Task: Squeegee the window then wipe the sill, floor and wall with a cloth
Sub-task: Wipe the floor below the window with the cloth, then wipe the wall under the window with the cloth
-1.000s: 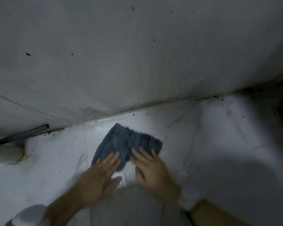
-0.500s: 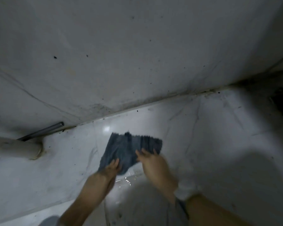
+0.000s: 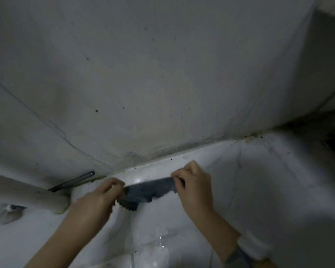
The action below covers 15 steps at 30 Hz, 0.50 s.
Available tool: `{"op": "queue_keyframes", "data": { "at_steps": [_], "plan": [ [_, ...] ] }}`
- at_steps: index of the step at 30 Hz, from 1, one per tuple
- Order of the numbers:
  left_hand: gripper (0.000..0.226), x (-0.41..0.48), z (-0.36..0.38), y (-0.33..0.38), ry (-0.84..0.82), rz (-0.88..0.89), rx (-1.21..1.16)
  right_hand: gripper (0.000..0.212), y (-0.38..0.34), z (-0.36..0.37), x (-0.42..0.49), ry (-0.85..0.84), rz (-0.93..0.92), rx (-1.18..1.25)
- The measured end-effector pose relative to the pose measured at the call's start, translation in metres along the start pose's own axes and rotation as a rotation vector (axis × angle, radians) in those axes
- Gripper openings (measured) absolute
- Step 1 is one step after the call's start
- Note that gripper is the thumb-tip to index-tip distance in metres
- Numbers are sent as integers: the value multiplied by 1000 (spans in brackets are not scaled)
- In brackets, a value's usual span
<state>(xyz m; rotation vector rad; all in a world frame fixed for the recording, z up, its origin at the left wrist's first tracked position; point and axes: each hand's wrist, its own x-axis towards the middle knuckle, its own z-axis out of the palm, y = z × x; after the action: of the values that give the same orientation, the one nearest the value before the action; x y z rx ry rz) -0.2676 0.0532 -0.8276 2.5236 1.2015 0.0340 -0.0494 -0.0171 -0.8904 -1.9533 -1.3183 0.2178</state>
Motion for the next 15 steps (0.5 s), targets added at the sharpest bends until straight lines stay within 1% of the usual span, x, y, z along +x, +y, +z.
{"op": "queue_keyframes", "data": {
  "at_steps": [2,3,5,6,7,9,10,11,12,14,15],
  "plan": [
    [21,19,-42,18,175,-54,-86,7,-22,-24,31,174,-56,-25],
    [18,27,-61,25,288,-47,-98,10,-35,-35,46,229,-65,36],
    [17,42,-96,41,463,37,53,16,-60,-52,70,291,-31,255],
    [19,47,-110,43,544,74,190,16,-73,-61,82,338,-44,362],
    [19,54,-122,47,619,46,279,17,-87,-70,97,395,-73,438],
    [19,67,-132,57,733,-78,340,15,-109,-80,122,475,-155,519],
    [20,73,-134,66,748,-127,312,16,-117,-83,132,496,-192,548],
    [17,78,-133,70,749,-144,206,17,-122,-86,139,508,-227,566],
    [14,84,-132,76,743,-152,51,18,-124,-88,145,520,-263,562],
    [14,88,-125,82,722,-206,-270,19,-121,-82,148,525,-346,436],
    [16,92,-122,83,754,-192,-343,22,-118,-77,147,521,-383,351]
  ]
}}
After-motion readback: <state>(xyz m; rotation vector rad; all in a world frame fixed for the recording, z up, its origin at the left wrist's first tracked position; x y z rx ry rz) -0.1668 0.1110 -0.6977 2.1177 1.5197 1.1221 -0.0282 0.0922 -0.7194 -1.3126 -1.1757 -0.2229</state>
